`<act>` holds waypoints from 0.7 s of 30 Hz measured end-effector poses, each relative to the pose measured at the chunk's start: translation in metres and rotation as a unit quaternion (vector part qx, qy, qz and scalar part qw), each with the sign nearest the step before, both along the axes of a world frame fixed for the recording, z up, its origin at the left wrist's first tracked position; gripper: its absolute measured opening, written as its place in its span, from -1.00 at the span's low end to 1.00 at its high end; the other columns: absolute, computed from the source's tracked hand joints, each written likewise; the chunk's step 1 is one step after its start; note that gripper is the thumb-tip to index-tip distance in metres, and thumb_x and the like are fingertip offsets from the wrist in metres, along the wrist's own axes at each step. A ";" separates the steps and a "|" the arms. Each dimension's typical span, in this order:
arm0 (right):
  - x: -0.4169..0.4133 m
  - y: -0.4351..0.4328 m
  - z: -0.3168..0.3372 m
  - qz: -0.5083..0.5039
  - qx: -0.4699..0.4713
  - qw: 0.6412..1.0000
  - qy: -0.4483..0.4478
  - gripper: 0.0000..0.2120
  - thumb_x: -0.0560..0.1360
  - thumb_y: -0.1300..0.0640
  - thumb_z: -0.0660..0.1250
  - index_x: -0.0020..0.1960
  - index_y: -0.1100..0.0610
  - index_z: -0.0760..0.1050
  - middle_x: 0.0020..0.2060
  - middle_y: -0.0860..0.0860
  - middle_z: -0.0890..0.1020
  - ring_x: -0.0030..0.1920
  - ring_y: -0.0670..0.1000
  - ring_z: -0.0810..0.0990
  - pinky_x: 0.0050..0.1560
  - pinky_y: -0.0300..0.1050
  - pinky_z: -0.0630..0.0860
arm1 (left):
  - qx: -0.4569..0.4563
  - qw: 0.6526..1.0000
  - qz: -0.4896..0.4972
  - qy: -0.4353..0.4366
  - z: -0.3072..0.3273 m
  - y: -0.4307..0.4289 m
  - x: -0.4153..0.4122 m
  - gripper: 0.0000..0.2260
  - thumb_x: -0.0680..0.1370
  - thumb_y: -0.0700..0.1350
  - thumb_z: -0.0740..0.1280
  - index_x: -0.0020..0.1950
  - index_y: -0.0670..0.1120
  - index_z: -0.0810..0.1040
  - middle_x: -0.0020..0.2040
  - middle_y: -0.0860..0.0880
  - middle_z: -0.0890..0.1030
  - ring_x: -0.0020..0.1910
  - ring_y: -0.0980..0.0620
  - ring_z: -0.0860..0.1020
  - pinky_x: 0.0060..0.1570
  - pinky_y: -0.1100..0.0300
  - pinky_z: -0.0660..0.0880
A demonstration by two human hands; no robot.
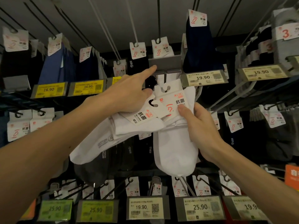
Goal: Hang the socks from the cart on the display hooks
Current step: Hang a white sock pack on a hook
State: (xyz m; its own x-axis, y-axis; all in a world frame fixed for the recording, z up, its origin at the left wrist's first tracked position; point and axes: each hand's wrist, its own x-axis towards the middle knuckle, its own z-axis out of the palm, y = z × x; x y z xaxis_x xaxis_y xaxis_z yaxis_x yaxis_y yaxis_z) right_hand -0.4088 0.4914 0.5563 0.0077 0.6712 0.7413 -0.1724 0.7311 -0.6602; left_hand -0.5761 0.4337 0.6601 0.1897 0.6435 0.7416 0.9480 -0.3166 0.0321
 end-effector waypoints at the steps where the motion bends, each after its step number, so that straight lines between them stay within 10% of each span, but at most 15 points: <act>1: -0.001 0.001 0.002 -0.004 -0.003 1.000 0.001 -0.90 0.64 0.05 0.25 0.11 -0.05 0.53 0.03 -0.09 0.71 0.00 -0.09 0.71 0.00 -0.08 0.65 | 0.001 1.000 0.002 0.002 0.001 0.000 0.000 -0.42 0.68 0.00 0.20 0.60 0.26 -0.03 -0.34 0.01 0.49 -0.34 0.07 0.48 -0.33 0.19 0.41; 17: -0.003 0.011 0.011 -0.011 -0.083 0.996 -0.012 -0.81 0.63 0.02 0.28 0.11 0.08 0.60 -0.08 -0.04 0.74 -0.10 -0.04 0.73 -0.10 -0.09 0.64 | -0.008 1.000 0.020 0.019 0.004 0.007 0.004 -0.42 0.69 0.01 0.18 0.62 0.21 -0.07 -0.22 0.01 0.49 -0.27 0.07 0.46 -0.34 0.19 0.33; 21: -0.004 0.021 0.006 -0.039 -0.084 0.995 -0.032 -0.81 0.63 -0.01 0.28 0.09 0.06 0.60 -0.06 -0.05 0.74 -0.05 0.00 0.72 0.06 0.04 0.64 | -0.004 0.999 0.023 0.022 0.003 0.016 0.003 -0.41 0.69 0.02 0.17 0.62 0.20 -0.09 0.22 -0.05 0.52 -0.03 -0.01 0.48 -0.05 0.11 0.39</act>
State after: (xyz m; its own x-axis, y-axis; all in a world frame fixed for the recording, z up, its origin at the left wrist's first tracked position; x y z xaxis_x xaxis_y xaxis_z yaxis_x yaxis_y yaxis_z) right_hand -0.4131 0.5124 0.5626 0.0216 0.7846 0.6197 -0.0727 0.6194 -0.7817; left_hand -0.5734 0.4494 0.6632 0.1912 0.6582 0.7281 0.9622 -0.2721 -0.0067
